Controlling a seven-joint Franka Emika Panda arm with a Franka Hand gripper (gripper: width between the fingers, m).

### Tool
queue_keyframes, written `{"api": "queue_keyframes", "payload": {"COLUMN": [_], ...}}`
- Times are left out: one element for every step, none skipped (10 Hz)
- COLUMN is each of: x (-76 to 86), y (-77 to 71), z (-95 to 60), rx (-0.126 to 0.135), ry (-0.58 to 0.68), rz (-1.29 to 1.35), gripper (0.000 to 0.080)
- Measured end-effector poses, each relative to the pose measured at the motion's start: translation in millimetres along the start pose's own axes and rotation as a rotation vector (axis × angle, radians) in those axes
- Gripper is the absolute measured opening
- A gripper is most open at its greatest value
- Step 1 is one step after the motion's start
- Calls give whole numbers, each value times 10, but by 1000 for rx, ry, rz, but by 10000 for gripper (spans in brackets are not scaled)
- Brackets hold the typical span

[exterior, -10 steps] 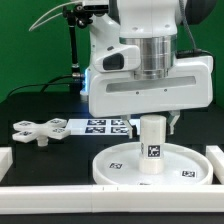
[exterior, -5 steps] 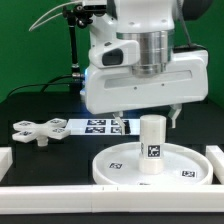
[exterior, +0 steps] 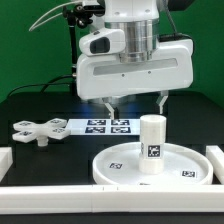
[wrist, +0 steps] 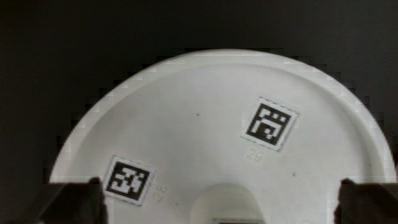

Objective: Assemble round table

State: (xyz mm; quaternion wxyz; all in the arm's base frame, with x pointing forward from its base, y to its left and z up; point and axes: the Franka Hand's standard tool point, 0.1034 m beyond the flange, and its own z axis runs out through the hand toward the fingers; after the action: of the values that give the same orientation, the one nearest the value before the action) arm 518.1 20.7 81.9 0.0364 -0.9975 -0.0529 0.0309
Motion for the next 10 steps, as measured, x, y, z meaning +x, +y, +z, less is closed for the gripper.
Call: {"api": "queue_keyframes", "payload": {"x": [-1,-2,-5,-89,-218,-380,-502,-505,-496,-499], "y": [0,1,10,118,248,414,578,582,563,567], "z": [2,4,5,5,16,50,107,109,110,113], "rx": [0,0,0,-3,-8,-16,-24,-24,-24,-24], "ry": [0,-1,-1,0,9,20,20,15,16,15], "rz": [0,0,0,-23,-11,6,25,31,23,24], "gripper": [649,649,649,649,649,649,649,649,649,649]}}
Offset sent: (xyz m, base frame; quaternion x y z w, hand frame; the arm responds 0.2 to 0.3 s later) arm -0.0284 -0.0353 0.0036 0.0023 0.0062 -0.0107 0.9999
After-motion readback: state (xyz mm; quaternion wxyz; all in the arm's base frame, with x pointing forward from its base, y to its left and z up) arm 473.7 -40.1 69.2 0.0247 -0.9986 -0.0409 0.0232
